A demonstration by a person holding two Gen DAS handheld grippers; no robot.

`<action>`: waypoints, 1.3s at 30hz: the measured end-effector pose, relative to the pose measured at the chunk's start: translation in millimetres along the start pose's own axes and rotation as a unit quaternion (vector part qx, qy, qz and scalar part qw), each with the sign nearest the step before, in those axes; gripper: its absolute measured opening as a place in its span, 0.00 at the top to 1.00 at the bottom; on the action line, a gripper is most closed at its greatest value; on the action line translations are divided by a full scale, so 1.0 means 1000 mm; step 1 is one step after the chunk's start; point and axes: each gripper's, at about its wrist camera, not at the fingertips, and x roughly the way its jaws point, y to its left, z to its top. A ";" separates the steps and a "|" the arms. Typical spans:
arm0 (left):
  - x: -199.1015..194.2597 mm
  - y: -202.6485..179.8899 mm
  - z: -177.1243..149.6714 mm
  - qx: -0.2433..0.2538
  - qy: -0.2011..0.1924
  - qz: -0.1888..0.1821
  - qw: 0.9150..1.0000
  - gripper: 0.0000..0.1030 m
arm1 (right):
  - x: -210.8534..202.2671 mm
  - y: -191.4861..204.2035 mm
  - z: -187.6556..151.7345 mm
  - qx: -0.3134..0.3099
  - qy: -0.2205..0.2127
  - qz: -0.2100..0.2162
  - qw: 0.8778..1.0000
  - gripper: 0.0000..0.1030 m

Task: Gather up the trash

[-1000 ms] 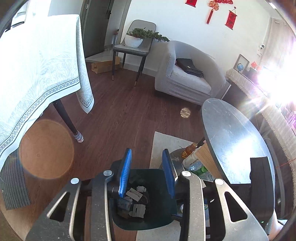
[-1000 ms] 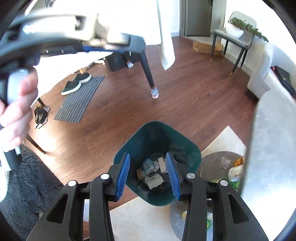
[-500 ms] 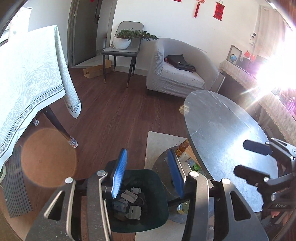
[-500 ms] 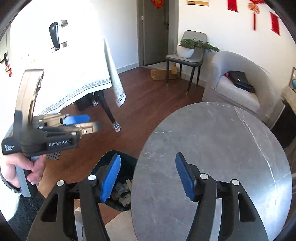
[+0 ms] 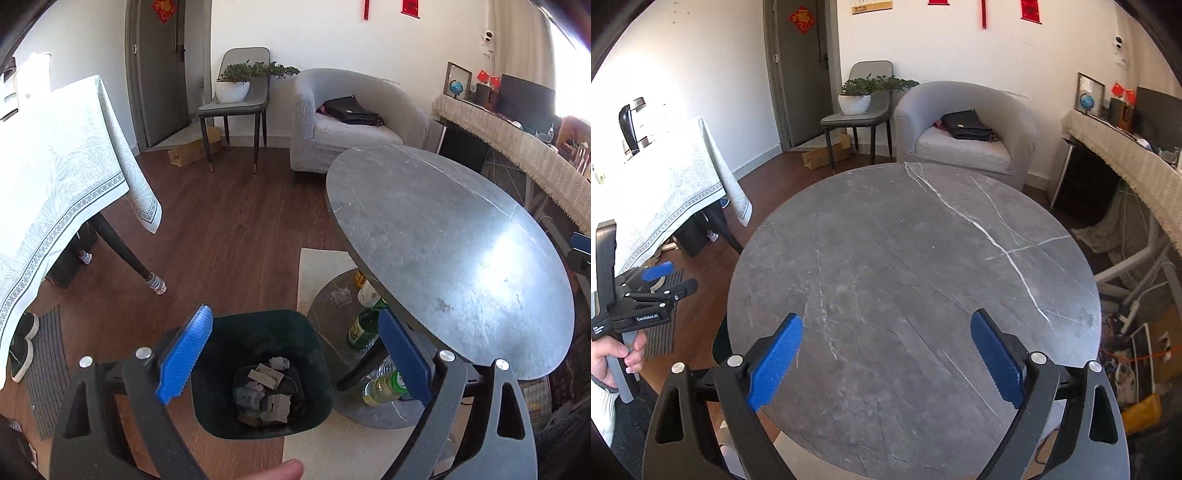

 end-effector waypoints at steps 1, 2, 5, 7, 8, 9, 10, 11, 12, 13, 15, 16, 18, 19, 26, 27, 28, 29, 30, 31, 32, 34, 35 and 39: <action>-0.002 -0.002 -0.003 0.001 -0.001 -0.001 1.000 0.09 | -0.004 -0.006 -0.004 0.004 0.000 -0.002 1.000 0.07; -0.005 -0.004 -0.005 0.000 -0.004 0.001 1.000 0.09 | -0.009 -0.008 -0.010 0.008 -0.003 -0.004 1.000 0.06; -0.014 -0.006 -0.011 -0.005 -0.015 0.006 1.000 0.08 | -0.024 -0.017 -0.023 0.019 -0.012 -0.005 1.000 0.04; -0.020 -0.007 -0.016 -0.005 -0.019 0.005 1.000 0.08 | -0.032 -0.024 -0.030 0.023 -0.015 -0.003 1.000 0.04; -0.023 -0.008 -0.019 -0.004 -0.021 0.005 1.000 0.08 | -0.037 -0.026 -0.034 0.022 -0.016 -0.004 1.000 0.04; -0.025 -0.008 -0.021 -0.004 -0.022 0.007 1.000 0.08 | -0.039 -0.027 -0.037 0.022 -0.016 -0.005 1.000 0.04; -0.027 -0.008 -0.024 -0.005 -0.023 0.010 1.000 0.08 | -0.043 -0.028 -0.040 0.022 -0.017 -0.006 1.000 0.04; -0.029 -0.010 -0.026 -0.005 -0.023 0.011 1.000 0.08 | -0.046 -0.030 -0.043 0.022 -0.018 -0.005 1.000 0.04; -0.030 -0.010 -0.028 -0.005 -0.022 0.013 1.000 0.08 | -0.049 -0.031 -0.046 0.022 -0.018 -0.004 1.000 0.04; -0.032 -0.009 -0.030 -0.005 -0.023 0.014 1.000 0.08 | -0.052 -0.033 -0.049 0.022 -0.020 -0.002 1.000 0.04; -0.034 -0.008 -0.032 -0.007 -0.023 0.011 1.000 0.08 | -0.055 -0.034 -0.052 0.022 -0.020 0.006 1.000 0.04; -0.036 -0.009 -0.033 -0.009 -0.022 0.010 1.000 0.08 | -0.057 -0.037 -0.053 0.023 -0.021 0.013 0.999 0.04; -0.037 -0.009 -0.035 -0.009 -0.023 0.011 1.000 0.07 | -0.058 -0.038 -0.053 0.026 -0.024 0.023 0.999 0.04; -0.037 -0.009 -0.035 -0.009 -0.022 0.011 1.000 0.07 | -0.058 -0.037 -0.053 0.025 -0.023 0.023 0.999 0.04; -0.026 -0.007 -0.040 -0.021 0.000 0.006 1.000 0.06 | -0.053 -0.030 -0.052 0.008 -0.015 0.016 1.000 0.04; -0.026 -0.007 -0.041 -0.021 0.002 0.007 1.000 0.06 | -0.052 -0.030 -0.052 0.007 -0.014 0.016 1.000 0.04; -0.025 -0.007 -0.041 -0.022 0.002 0.009 1.000 0.06 | -0.052 -0.029 -0.053 0.005 -0.013 0.016 1.000 0.04; -0.025 -0.006 -0.042 -0.021 0.002 0.011 1.000 0.06 | -0.051 -0.028 -0.052 0.004 -0.012 0.015 1.000 0.04; -0.024 -0.006 -0.042 -0.021 0.002 0.013 1.000 0.06 | -0.051 -0.028 -0.052 0.001 -0.012 0.013 1.000 0.04; -0.024 -0.006 -0.042 -0.021 0.002 0.014 1.000 0.06 | -0.051 -0.027 -0.053 -0.001 -0.012 0.013 1.000 0.04; -0.024 -0.006 -0.043 -0.021 0.002 0.014 1.000 0.06 | -0.051 -0.027 -0.053 -0.002 -0.012 0.013 1.000 0.04; -0.024 -0.007 -0.042 -0.021 0.001 0.015 1.000 0.06 | -0.051 -0.026 -0.052 -0.003 -0.012 0.015 1.000 0.04; -0.024 -0.007 -0.042 -0.021 0.000 0.017 1.000 0.06 | -0.051 -0.025 -0.053 -0.004 -0.011 0.015 1.000 0.04; -0.024 -0.007 -0.042 -0.023 0.000 0.017 1.000 0.06 | -0.050 -0.024 -0.053 -0.007 -0.010 0.013 1.000 0.04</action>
